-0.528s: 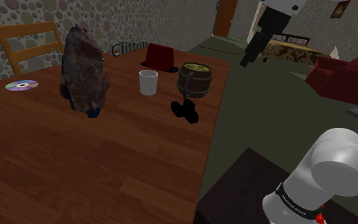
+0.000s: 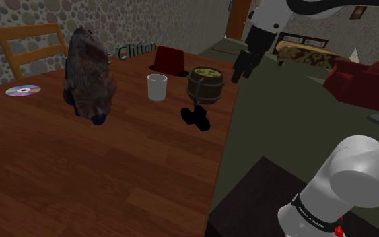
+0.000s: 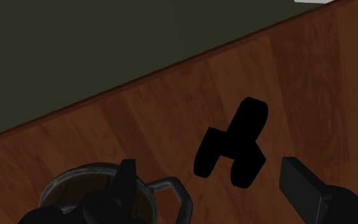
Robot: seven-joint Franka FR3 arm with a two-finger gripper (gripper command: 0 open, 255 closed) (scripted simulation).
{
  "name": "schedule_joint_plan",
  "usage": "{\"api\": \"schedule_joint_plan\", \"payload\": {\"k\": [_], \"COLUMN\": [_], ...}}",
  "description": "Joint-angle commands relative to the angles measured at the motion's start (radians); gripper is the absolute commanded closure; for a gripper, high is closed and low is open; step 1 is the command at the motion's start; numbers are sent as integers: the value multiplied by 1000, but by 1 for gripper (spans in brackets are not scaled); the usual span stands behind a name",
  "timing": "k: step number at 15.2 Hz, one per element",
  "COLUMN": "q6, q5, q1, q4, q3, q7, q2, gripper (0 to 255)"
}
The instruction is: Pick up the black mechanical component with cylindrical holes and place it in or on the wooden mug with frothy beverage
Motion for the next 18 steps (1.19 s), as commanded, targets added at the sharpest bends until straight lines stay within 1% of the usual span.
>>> {"api": "schedule_joint_plan", "payload": {"k": [1, 6, 11, 12, 18], "q6": [50, 144, 226, 234, 318], "q5": [8, 19, 12, 10, 7], "q1": [0, 0, -1, 0, 0], "q4": [-18, -7, 32, 38, -17], "q3": [26, 88, 142, 146, 151], "q7": [40, 138, 239, 250, 253], "q2": [52, 206, 379, 398, 427], "gripper": [0, 0, 0, 0, 0]}}
